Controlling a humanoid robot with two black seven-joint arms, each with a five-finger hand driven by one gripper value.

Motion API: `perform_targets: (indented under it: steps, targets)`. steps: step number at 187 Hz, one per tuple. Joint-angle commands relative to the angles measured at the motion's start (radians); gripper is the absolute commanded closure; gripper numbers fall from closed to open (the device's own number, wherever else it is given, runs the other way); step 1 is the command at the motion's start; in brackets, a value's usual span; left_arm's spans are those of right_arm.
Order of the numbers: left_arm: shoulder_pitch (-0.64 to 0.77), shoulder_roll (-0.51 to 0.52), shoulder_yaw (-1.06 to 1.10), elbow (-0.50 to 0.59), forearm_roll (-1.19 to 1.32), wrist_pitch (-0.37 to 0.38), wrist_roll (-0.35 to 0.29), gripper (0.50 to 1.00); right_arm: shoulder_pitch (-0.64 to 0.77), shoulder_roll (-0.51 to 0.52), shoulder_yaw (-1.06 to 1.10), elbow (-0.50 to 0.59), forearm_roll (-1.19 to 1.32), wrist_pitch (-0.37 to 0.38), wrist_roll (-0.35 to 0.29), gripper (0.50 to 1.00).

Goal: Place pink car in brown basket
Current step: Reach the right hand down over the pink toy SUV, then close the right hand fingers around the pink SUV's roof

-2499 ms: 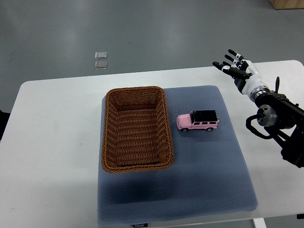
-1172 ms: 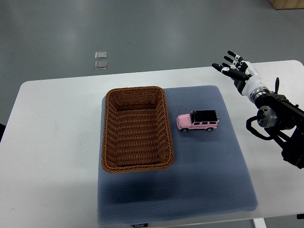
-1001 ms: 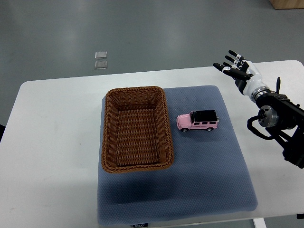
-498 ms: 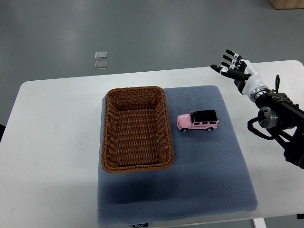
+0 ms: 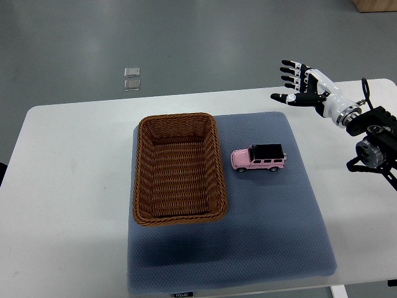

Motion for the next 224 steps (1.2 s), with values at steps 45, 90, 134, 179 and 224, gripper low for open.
perform_targets:
  steps: [45,90,134,179,224]
  targets:
    - [0.000,0.000,0.002,0.000,0.000,0.000,0.000,0.500,0.013,-0.136,-0.159,0.145,-0.322,0.057,0.087,0.587]
    - [-0.002,0.000,0.002,0.000,0.000,0.000,0.000,0.500,0.051,-0.181,-0.285,0.220,-0.492,0.045,0.088,0.587]
    - [-0.002,0.000,0.002,0.000,0.000,0.000,0.000,0.500,0.056,-0.181,-0.333,0.223,-0.563,0.037,0.084,0.587]
    - [-0.002,0.000,0.002,-0.005,0.000,0.000,0.000,0.500,0.056,-0.172,-0.403,0.209,-0.600,-0.021,0.073,0.589]
    - [-0.002,0.000,0.002,-0.005,0.000,0.000,0.000,0.500,0.056,-0.167,-0.435,0.191,-0.623,-0.067,0.033,0.609]
